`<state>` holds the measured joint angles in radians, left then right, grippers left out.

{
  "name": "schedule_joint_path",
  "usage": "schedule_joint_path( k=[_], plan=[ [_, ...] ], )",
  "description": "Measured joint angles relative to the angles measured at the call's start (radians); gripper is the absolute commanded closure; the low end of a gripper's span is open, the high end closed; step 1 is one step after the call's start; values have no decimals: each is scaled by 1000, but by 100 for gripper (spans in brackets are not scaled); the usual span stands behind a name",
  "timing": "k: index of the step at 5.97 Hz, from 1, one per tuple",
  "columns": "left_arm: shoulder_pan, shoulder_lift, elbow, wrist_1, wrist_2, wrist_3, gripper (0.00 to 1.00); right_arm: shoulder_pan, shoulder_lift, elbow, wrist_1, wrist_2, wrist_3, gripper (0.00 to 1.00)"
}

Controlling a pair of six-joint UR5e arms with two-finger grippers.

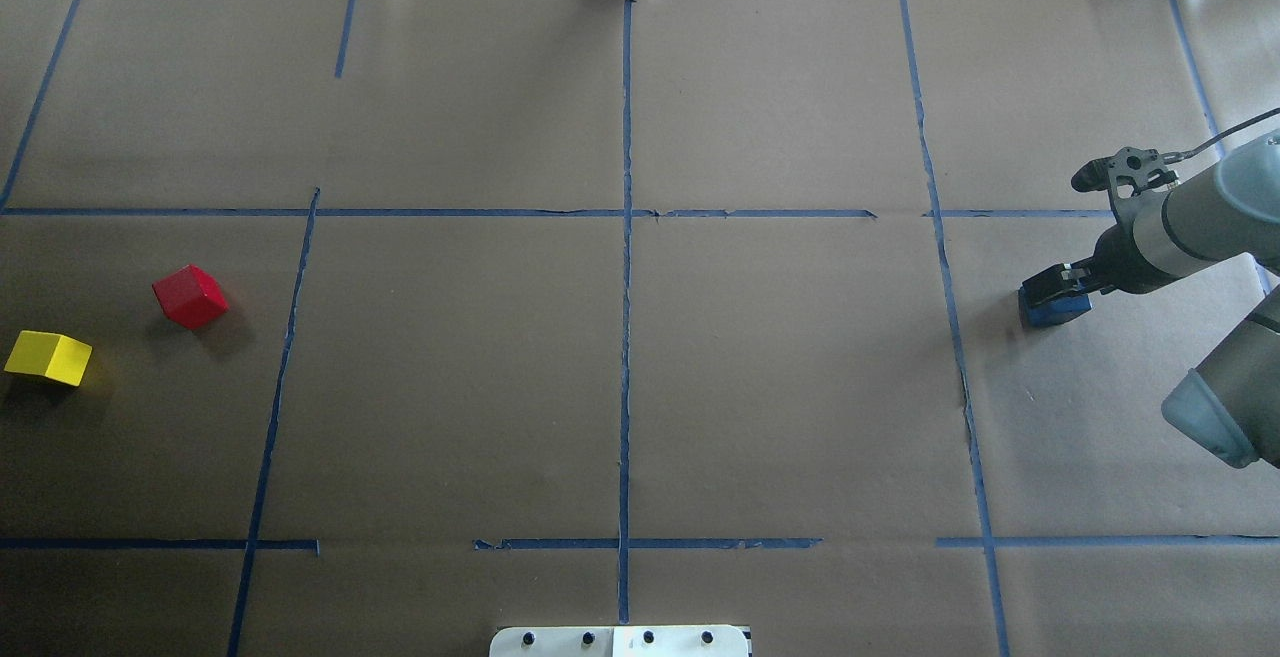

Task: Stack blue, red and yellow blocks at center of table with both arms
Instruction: 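Lower the right gripper and grasp the blue cube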

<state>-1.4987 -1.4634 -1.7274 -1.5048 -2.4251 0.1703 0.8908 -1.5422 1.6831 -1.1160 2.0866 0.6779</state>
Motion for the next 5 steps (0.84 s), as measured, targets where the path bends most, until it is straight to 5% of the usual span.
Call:
schedule_joint_path(
  k=[2,3,5],
  plan=[
    [0,0,1,0,0,0,0,-8,21,-34,-1,-3,-18,43],
    [0,0,1,0,0,0,0,-15,32,-50,-1,-3,-24,79],
    [0,0,0,0,1,-1,0,-16,40,-50,0,-2,-47,98]
  ],
)
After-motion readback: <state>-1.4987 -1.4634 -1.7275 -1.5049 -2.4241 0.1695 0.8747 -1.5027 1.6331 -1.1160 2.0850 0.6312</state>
